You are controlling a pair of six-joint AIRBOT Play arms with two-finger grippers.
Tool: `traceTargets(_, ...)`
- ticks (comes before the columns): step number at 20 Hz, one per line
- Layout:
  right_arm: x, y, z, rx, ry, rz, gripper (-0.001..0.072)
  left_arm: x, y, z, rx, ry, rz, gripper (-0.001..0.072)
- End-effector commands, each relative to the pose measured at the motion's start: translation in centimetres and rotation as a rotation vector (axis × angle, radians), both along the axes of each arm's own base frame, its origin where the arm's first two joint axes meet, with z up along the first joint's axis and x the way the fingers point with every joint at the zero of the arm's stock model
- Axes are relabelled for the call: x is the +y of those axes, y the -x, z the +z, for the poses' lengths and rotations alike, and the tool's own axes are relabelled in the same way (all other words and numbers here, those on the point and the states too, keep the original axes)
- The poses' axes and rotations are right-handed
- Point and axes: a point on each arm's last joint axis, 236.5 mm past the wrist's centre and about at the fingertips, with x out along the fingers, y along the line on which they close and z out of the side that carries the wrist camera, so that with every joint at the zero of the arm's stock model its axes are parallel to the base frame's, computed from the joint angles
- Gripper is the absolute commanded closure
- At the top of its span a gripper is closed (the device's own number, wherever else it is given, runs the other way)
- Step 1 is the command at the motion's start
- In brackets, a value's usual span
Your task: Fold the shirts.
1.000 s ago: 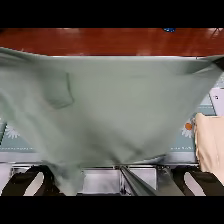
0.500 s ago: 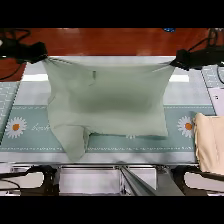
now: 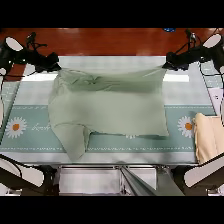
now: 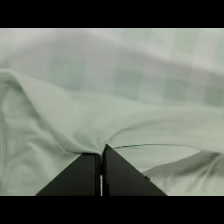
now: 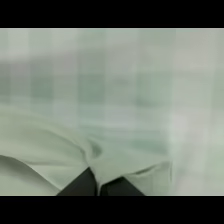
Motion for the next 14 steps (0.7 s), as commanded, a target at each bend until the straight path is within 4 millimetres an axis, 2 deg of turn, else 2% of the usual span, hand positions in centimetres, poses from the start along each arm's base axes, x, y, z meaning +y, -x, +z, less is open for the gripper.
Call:
traceTargets(1,-0.1,6.3,-2.4,0.228,0.007,0.181,0.0679,1.0,5.6,-1.5,0.177,-0.031,-0.208,0.0691)
traceTargets(3,-0.6,8.1,-4.6,0.308,0.027,0.176,0.0679,1.9,7.9,-3.6,0.277,-0.063,-0.210,0.0691)
traceTargets(7,0.1,10.0,-7.8,0.380,-0.009,0.154,0.0679,1.0,11.0,-7.4,0.402,-0.026,-0.220,0.0691)
traceTargets(11,0.2,10.6,-8.7,0.401,-0.018,0.144,0.0676,1.2,11.7,-8.3,0.442,-0.012,-0.219,0.0691)
traceTargets(12,0.3,10.5,-8.6,0.406,-0.026,0.126,0.0585,1.4,11.8,-8.2,0.454,-0.008,-0.197,0.0661)
traceTargets(13,0.3,10.7,-8.6,0.421,-0.029,0.112,0.0335,1.5,12.2,-8.1,0.473,-0.002,-0.189,0.0423)
traceTargets(14,0.3,11.0,-8.2,0.429,-0.028,0.120,0.0299,1.8,12.6,-7.8,0.491,0.006,-0.185,0.0209)
